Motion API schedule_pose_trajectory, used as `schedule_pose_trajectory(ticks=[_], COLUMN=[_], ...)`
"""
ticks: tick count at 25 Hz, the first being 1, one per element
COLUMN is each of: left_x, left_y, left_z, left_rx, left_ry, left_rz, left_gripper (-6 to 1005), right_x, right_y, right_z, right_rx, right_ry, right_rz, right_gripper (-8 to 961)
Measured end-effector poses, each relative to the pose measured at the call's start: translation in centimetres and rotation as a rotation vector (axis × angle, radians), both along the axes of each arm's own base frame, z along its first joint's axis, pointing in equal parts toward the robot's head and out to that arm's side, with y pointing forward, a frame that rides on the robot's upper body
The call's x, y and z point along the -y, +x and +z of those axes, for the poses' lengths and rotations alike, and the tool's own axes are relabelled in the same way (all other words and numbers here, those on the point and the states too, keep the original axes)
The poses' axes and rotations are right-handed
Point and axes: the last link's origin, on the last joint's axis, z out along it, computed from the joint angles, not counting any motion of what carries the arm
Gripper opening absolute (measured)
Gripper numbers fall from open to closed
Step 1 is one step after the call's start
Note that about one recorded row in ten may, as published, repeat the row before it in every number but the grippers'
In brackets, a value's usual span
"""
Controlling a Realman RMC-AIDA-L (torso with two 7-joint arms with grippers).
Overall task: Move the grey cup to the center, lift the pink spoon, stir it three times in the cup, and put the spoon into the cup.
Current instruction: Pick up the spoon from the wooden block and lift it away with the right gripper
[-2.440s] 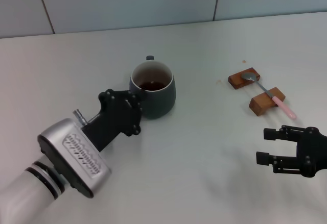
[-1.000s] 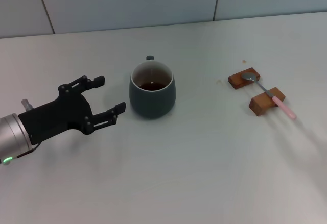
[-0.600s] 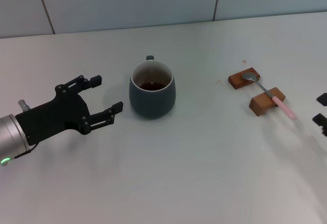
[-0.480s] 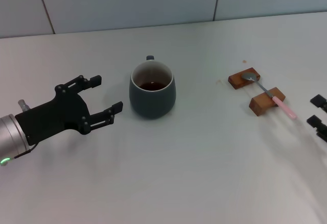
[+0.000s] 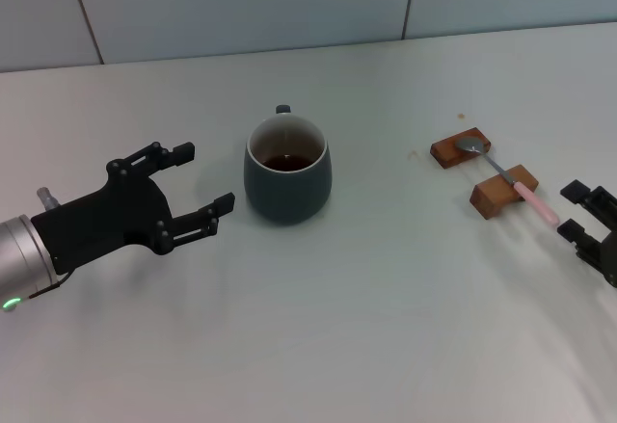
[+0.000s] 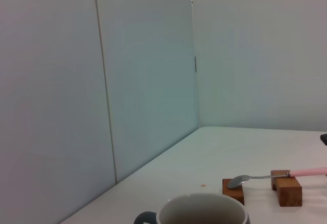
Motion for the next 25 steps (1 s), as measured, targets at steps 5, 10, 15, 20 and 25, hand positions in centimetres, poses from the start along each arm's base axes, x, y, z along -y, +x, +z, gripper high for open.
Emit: schedule_pose_trajectory(ticks=[5, 10, 15, 20, 25], left_x=[0.1, 0.1, 0.1, 0.1, 0.1], left_y=[0.0, 0.0, 0.0, 0.0, 0.1], left_z=[0.0, -0.1, -0.1, -0.1, -0.1], left_rx=[0.001, 0.003, 0.004, 0.004, 0.003], left_ry=[0.0, -0.001, -0.001, -0.002, -0.002], left_rz=[-0.002, -0.002, -0.002, -0.002, -0.004], left_gripper=[826, 822, 822, 822, 821], right_x=[-0.6, -1.0, -1.3, -1.5, -1.6], right_y=[-0.1, -0.3, -0.5, -0.6, -0.7], right_z=[-0.2, -0.3, -0.5, -0.6, -0.7], right_rx=[0.014, 0.021, 0.019, 0.012, 0.007], right_ry=[-0.014, -0.021, -0.023, -0.028, -0.029], right_rz=[-0.002, 0.004, 0.009, 0.012, 0.012], right_gripper=[756, 755, 754, 753, 752])
